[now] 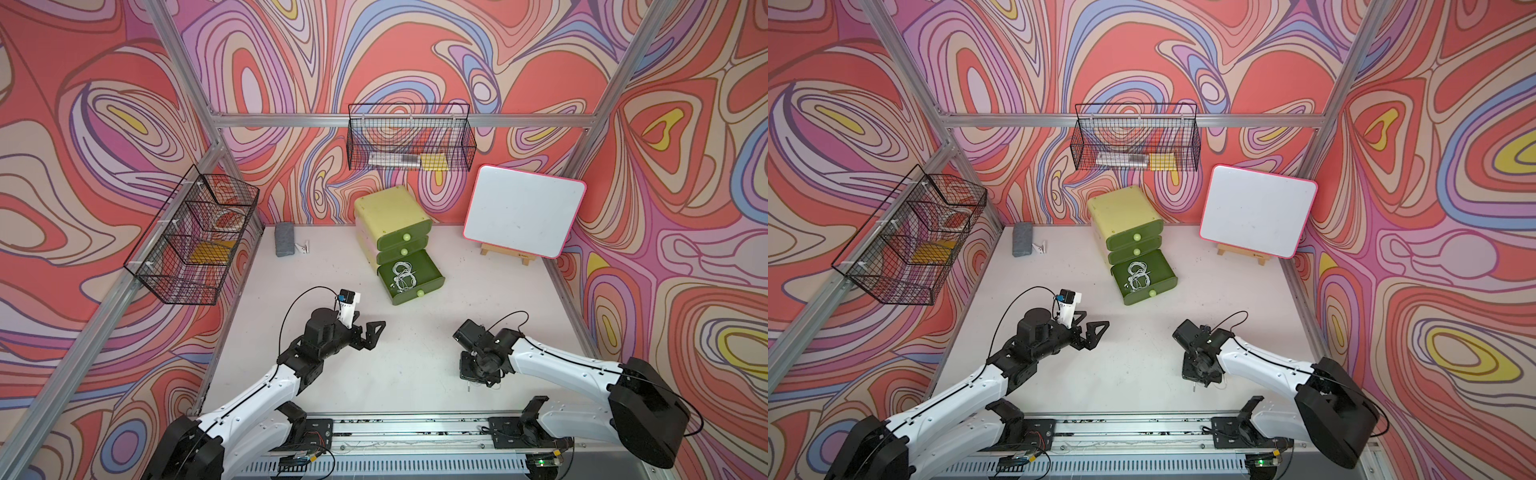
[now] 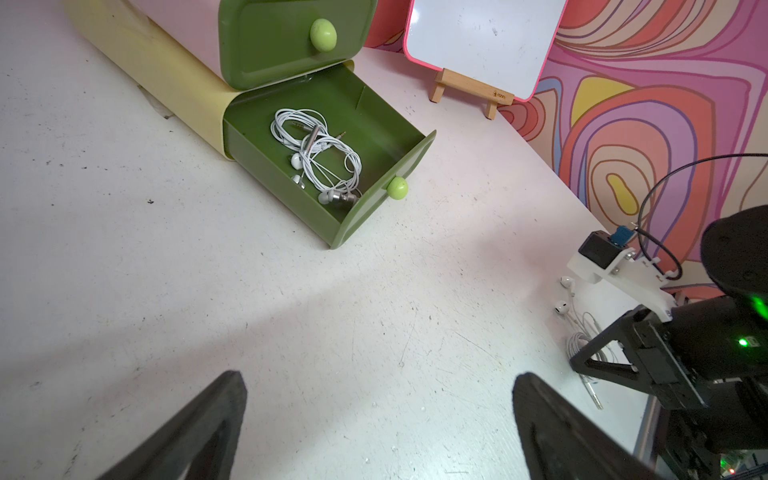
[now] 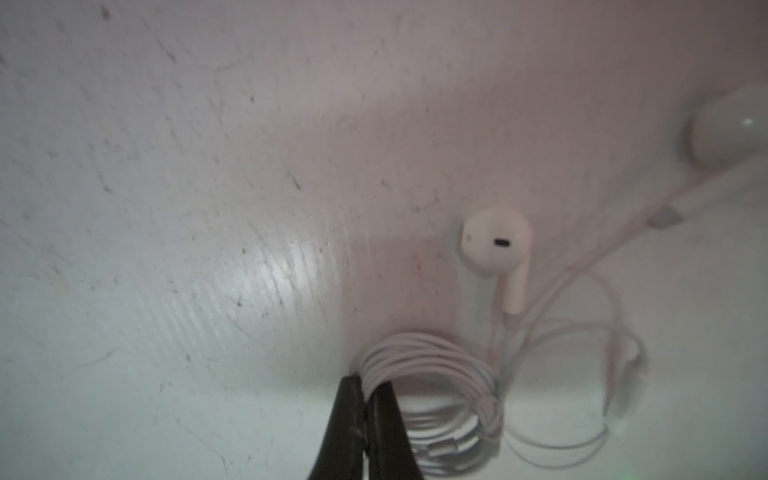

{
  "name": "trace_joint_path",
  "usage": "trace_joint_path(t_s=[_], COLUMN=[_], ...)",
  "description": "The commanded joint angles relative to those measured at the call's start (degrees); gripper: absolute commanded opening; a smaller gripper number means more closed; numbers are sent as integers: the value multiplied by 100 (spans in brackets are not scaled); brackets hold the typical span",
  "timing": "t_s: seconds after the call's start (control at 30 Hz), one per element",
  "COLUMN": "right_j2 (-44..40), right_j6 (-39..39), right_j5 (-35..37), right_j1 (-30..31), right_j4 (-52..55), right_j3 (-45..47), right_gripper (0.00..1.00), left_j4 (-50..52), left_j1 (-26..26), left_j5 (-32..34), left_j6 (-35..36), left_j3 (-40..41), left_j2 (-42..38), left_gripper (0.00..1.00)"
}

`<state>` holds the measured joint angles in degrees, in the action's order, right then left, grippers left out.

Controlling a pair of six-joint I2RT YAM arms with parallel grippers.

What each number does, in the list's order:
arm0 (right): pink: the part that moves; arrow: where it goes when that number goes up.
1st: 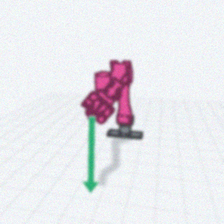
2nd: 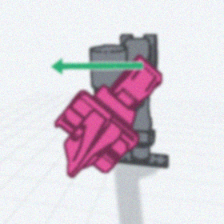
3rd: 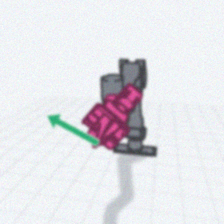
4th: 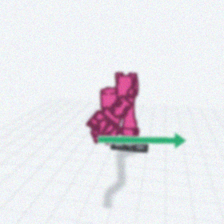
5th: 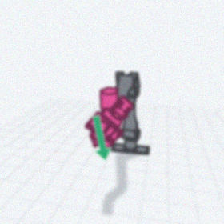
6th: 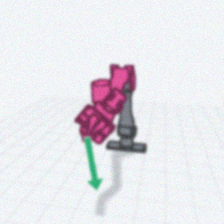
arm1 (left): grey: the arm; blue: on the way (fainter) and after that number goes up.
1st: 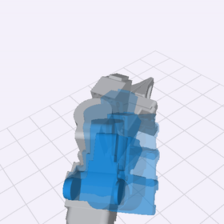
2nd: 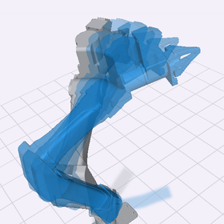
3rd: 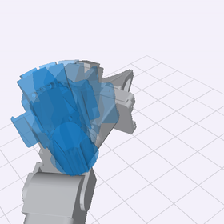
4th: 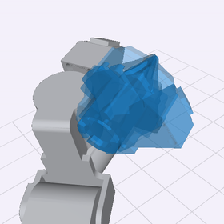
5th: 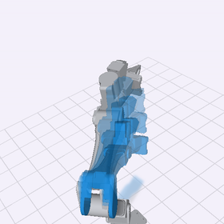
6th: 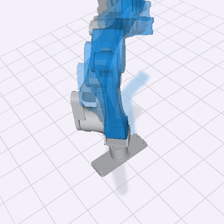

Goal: Place the wired earphones into the drawer by color
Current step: Pick up the wired earphones from the center of the board, then place the wired earphones in the drawer.

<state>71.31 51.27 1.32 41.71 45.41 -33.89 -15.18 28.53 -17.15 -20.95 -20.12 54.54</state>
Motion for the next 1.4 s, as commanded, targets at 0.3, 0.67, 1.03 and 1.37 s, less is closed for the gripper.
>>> trace_joint_path(t_s=[0.3, 0.67, 1.03, 1.37], right_j2=[-327, -169, 334, 1206], right_j6=[-308, -795, -1335, -1909], right_j5=[464, 812, 949, 944], right_j1=[20, 18, 21, 19], right_j4=[668, 928, 646, -245], right_j3=[-1037, -2246, -3230, -4189], right_gripper=[0, 0, 0, 0], left_j4=[94, 129, 385, 825], left_j1=[27, 27, 27, 27], left_j5=[83, 127, 601, 1601], left_j6=[109, 122, 119, 74], left_j3=[26, 29, 53, 207], left_j2=[31, -10, -222, -912], left_gripper=[99, 99, 99, 99])
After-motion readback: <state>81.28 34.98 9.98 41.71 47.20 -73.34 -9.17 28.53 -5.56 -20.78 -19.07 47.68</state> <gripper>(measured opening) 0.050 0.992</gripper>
